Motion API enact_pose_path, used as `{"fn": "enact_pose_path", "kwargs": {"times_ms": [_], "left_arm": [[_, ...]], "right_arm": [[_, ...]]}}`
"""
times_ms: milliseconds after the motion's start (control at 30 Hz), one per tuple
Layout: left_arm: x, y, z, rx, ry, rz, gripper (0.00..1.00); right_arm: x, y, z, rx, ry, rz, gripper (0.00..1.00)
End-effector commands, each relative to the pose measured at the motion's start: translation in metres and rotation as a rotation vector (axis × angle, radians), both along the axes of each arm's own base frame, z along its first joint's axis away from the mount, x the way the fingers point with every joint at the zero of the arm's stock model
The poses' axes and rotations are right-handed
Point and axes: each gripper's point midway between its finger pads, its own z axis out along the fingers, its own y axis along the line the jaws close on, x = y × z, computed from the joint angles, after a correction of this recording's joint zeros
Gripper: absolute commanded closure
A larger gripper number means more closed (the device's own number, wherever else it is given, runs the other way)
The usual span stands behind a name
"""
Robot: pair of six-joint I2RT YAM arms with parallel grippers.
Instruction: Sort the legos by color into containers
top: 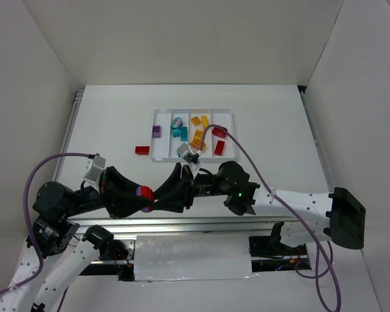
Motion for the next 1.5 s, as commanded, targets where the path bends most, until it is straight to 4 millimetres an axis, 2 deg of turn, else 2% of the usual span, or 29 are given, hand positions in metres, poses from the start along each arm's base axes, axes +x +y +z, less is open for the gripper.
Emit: {"fn": "enact_pose_path", "kwargs": {"times_ms": [0,33,67,100,167,200,233,400,533,767,967,1000,1067,1100,1167,1200,1267,1300,1400,1467], "left_arm": [[0.003,0.0,0.004,-0.015,-0.039,0.009,1.0],[0.005,0.0,0.004,-0.016,-0.038,0.017,1.0],[0.005,0.0,0.004,-0.016,-0.037,0.018,1.0],[0.005,0.0,0.005,-0.016,-0.04,0.02,0.99],[0.006,0.002,0.006,-0.017,-0.038,0.041,0.75],[0.007,0.004,0.005,-0.013,-0.029,0.06,0.57],[0.008,0.005,0.007,-0.014,-0.036,0.073,0.02],[0.007,0.011,0.012,-0.009,-0.064,0.104,0.0],[0.002,0.012,0.012,0.007,-0.093,0.095,0.01],[-0.008,0.01,0.016,-0.027,-0.128,0.044,0.19],[-0.009,0.005,0.018,-0.041,-0.123,0.0,0.19],[-0.01,0.005,0.02,-0.048,-0.13,-0.006,0.22],[-0.012,0.004,0.021,-0.051,-0.137,-0.02,0.33],[-0.013,0.004,0.022,-0.051,-0.142,-0.023,0.46],[-0.013,0.003,0.02,-0.044,-0.139,-0.031,0.62],[-0.013,0.003,0.019,-0.039,-0.135,-0.033,0.79],[-0.012,0.003,0.019,-0.035,-0.137,-0.033,0.95],[-0.012,0.002,0.018,-0.032,-0.133,-0.036,1.0],[-0.017,0.002,0.017,-0.02,-0.153,-0.063,1.0],[-0.019,0.005,0.016,-0.002,-0.174,-0.052,1.0]], "right_arm": [[-0.008,0.003,0.032,0.08,-0.033,0.01,0.74],[-0.009,0.003,0.034,0.083,-0.033,0.013,0.78],[-0.009,0.003,0.034,0.082,-0.034,0.014,1.0],[-0.009,0.003,0.034,0.08,-0.039,0.012,1.0],[-0.01,0.002,0.033,0.08,-0.045,0.015,1.0],[-0.01,0.001,0.029,0.073,-0.045,0.009,1.0],[-0.008,0.0,0.029,0.073,-0.045,0.001,1.0],[-0.001,-0.01,0.024,0.069,-0.051,-0.058,1.0],[0.002,-0.019,0.029,0.076,-0.063,-0.091,1.0],[0.001,-0.02,0.028,0.068,-0.07,-0.089,1.0],[0.0,-0.014,0.027,0.056,-0.072,-0.067,1.0],[0.0,-0.014,0.026,0.054,-0.072,-0.068,1.0],[0.001,-0.014,0.028,0.059,-0.072,-0.071,1.0],[0.001,-0.014,0.029,0.059,-0.072,-0.073,1.0],[0.001,-0.015,0.029,0.058,-0.075,-0.075,1.0],[0.0,-0.015,0.03,0.058,-0.075,-0.071,1.0],[0.001,-0.015,0.029,0.058,-0.08,-0.068,1.0],[0.0,-0.016,0.029,0.061,-0.08,-0.062,1.0],[0.003,-0.026,0.027,0.099,-0.104,-0.029,1.0],[0.006,-0.042,0.027,0.148,-0.101,-0.015,1.0]]}}
